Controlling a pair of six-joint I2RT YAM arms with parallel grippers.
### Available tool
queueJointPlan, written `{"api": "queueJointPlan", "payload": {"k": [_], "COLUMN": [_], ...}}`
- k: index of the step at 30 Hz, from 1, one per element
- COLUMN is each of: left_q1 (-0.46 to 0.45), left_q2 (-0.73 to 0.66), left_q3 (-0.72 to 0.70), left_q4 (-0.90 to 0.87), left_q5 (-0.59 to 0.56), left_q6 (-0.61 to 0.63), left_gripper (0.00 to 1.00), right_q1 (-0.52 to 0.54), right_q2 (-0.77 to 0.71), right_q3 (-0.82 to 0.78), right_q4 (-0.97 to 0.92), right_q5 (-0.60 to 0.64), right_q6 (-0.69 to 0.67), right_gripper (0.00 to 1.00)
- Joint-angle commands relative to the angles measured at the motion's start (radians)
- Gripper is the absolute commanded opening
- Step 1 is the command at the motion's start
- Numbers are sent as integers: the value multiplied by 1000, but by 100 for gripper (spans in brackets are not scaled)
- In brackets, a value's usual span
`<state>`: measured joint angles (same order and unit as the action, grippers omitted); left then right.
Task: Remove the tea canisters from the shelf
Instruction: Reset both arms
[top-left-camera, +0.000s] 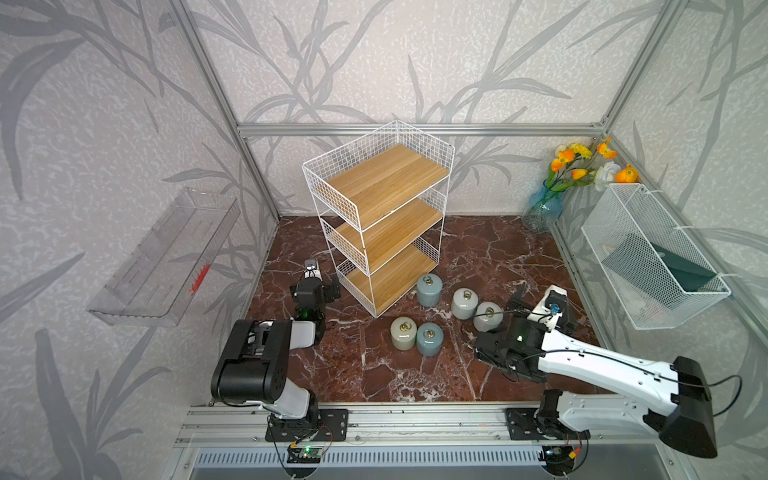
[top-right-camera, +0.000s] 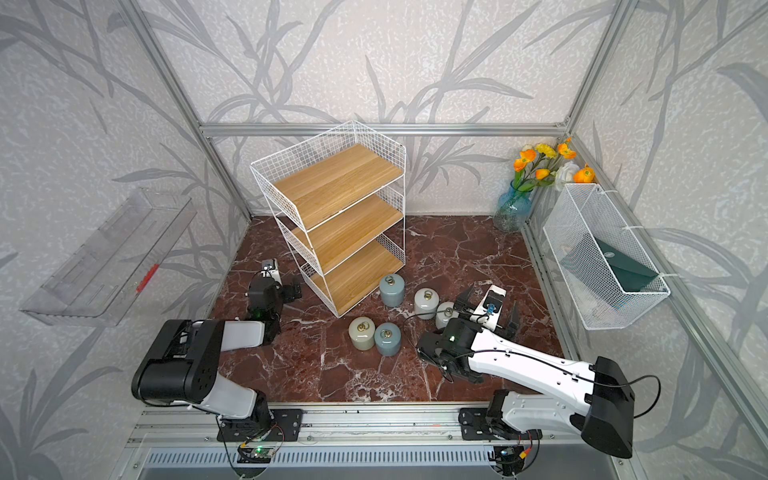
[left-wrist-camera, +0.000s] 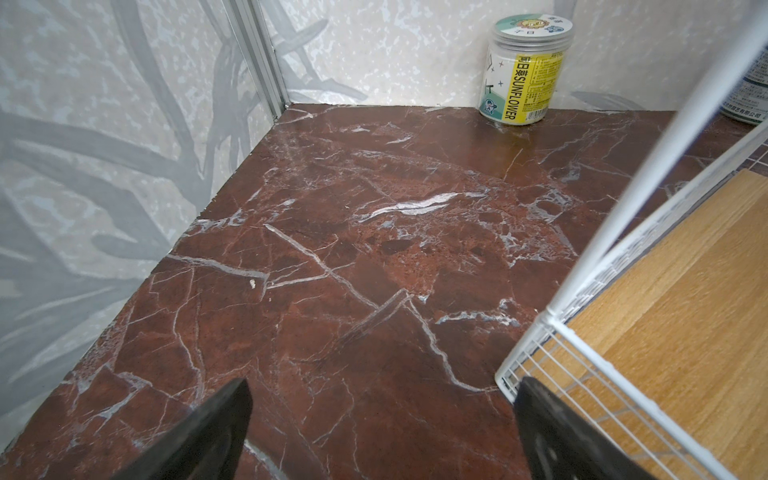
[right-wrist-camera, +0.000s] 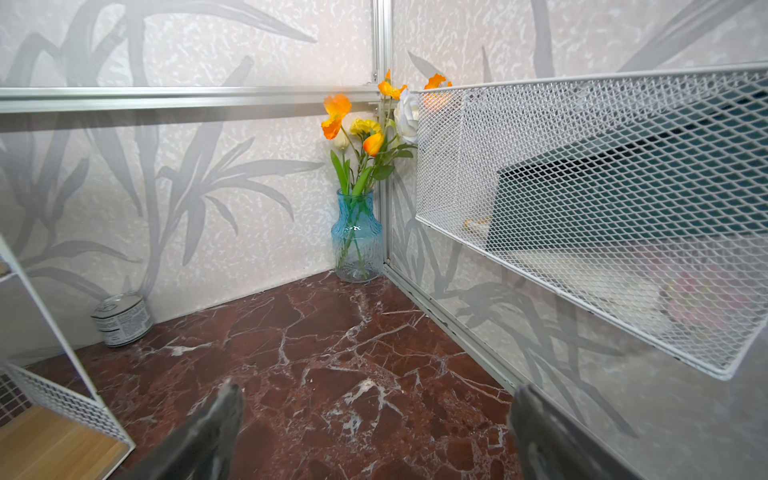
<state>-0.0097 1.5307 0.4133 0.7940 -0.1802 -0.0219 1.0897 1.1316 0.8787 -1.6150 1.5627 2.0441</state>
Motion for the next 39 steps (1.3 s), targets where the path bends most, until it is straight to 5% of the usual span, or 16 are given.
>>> {"api": "queueJointPlan", "payload": {"k": [1,6,11,17,20,23,30,34,37,39], "left_q1": [5,5,5,5,5,5,5,5,7,7], "left_q2": [-5,-4,-4,-4,-4,-4,-4,-4,-4,-4], "left_q3": [-8,-8,-8,-6,-8,-8,-8,-8,-7,-7], "left_q4": [20,20,21,20,20,20,20,20,19,19], "left_q5": [9,11,11,12,11,12,11,13,13,13], "left_q6": [-10,-10,-10,-10,-10,-10,-10,-10,-10,-10], "left_gripper": [100,100,100,100,100,100,100,100,100,100], "right_q1": [59,70,56,29,-8,-43,-137,-299,-443,-571], "right_q2": [-75,-24,37,72,83,87,132,107,47,27], "right_q3": [-33,-27,34,60,92,85,140,94,-6,-61], "right_q4": [-38,35,546,748,984,1245,1322,1518,1615,1648], "right_q5": [120,56,-158,-392,-599,-963,-1240,-996,-1136,-1183], "right_q6": [-71,-131,-644,-765,-1162,-1584,-2340,-2415,-2424,-2313], "right_gripper": [99,99,99,99,99,99,95,98,99,99]}}
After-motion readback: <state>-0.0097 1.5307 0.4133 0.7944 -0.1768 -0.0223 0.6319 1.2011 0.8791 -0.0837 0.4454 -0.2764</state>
